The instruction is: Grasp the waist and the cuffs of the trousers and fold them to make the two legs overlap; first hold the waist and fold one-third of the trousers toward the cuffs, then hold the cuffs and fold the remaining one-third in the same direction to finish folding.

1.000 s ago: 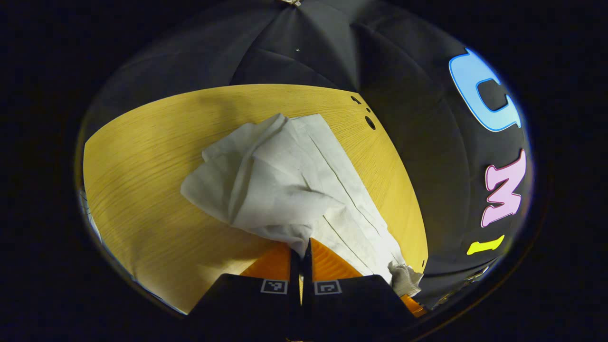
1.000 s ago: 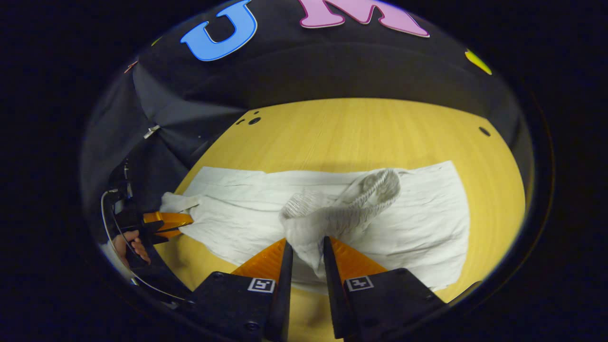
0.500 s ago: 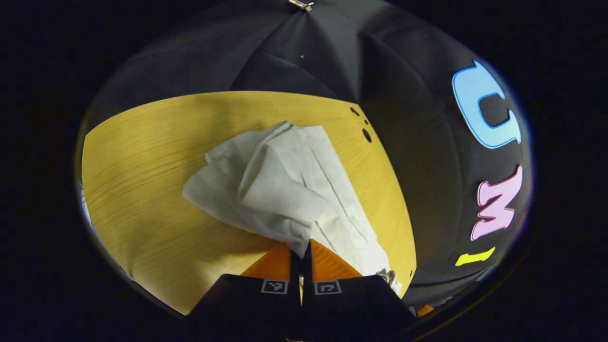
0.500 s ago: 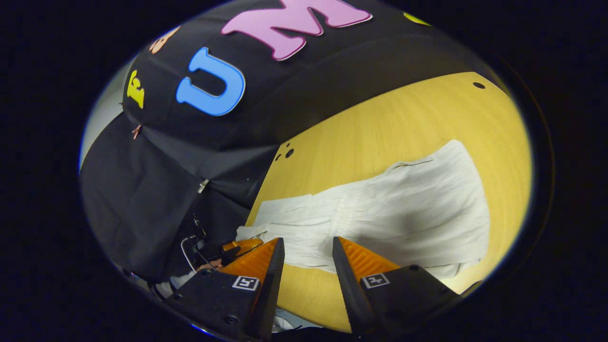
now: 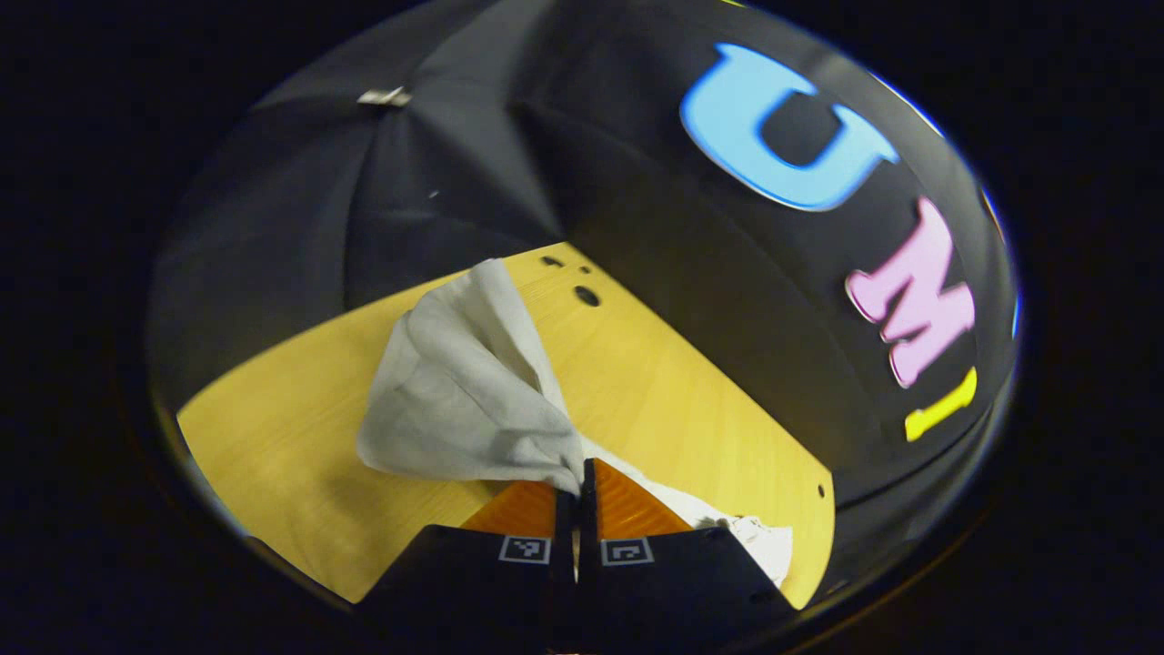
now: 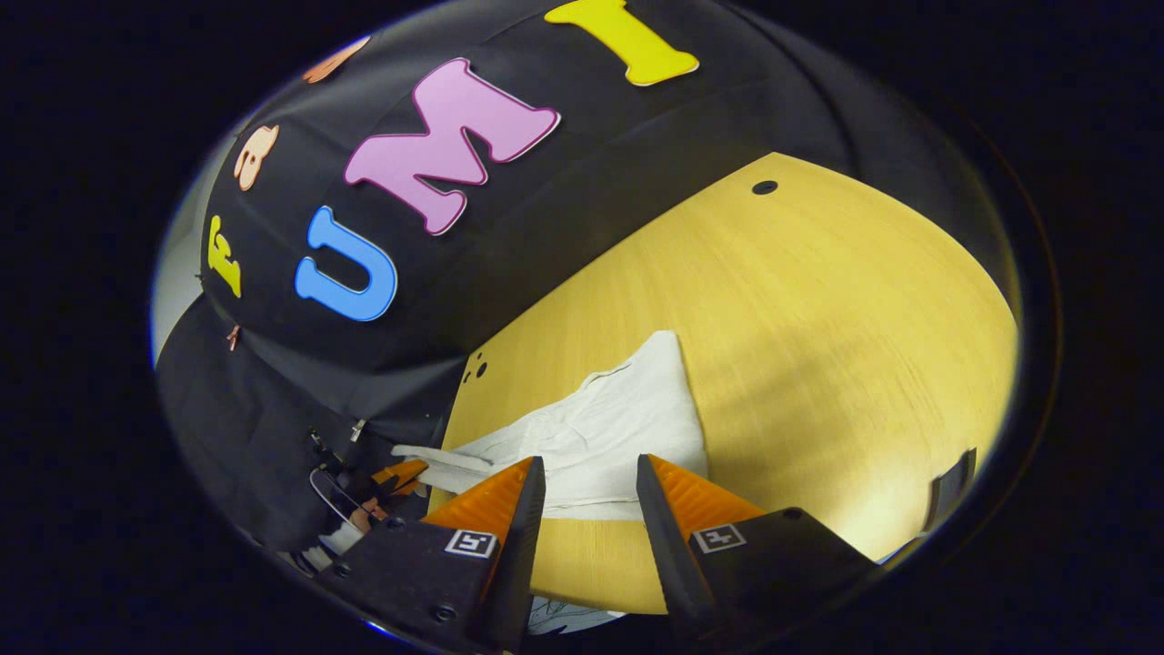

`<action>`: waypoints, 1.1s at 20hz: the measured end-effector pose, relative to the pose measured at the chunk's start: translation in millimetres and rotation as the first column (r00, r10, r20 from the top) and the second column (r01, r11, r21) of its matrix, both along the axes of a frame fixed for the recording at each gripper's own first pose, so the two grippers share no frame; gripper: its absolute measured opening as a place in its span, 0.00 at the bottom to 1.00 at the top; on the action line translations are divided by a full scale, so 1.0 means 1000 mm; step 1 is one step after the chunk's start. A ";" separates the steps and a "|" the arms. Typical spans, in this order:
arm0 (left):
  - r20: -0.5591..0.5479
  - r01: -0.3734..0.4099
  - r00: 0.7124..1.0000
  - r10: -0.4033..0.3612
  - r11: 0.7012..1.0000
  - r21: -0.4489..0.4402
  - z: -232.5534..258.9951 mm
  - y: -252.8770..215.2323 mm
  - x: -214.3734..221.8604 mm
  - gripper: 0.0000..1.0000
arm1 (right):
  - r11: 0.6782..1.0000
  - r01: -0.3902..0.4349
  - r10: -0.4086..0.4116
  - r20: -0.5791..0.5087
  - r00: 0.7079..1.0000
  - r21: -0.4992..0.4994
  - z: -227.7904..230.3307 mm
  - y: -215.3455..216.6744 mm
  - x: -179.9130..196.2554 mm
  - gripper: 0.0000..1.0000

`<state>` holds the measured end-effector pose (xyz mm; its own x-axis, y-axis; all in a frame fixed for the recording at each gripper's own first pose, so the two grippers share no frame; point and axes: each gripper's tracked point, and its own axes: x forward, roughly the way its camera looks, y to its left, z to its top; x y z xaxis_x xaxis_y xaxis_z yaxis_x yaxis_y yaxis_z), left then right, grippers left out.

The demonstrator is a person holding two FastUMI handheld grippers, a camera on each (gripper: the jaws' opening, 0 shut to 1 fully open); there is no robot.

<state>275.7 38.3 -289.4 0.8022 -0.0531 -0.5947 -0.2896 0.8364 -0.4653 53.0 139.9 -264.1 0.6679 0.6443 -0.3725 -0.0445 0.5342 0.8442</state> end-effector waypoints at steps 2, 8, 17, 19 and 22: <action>0.035 0.112 0.993 -0.116 0.989 0.099 0.019 -0.033 0.012 0.06 | 0.999 0.030 -0.030 -0.009 1.000 0.010 -0.005 -0.019 0.005 0.63; 0.041 0.463 0.867 -0.497 0.833 0.304 0.024 -0.166 0.000 0.06 | 0.997 0.074 -0.074 -0.003 0.997 0.021 -0.010 -0.052 0.011 0.63; -0.209 0.792 0.546 -0.812 0.418 0.444 -0.061 -0.268 -0.070 0.06 | 0.993 0.117 -0.117 -0.053 0.992 0.012 -0.033 -0.089 0.006 0.63; -0.286 0.818 0.484 -0.827 0.311 0.485 -0.081 -0.269 -0.084 0.06 | 0.993 0.118 -0.117 -0.059 0.991 0.015 -0.037 -0.093 0.005 0.63; -0.355 0.799 0.423 -0.834 0.158 0.581 -0.092 -0.271 -0.090 0.06 | 0.993 0.114 -0.113 -0.058 0.992 0.017 -0.039 -0.096 0.008 0.63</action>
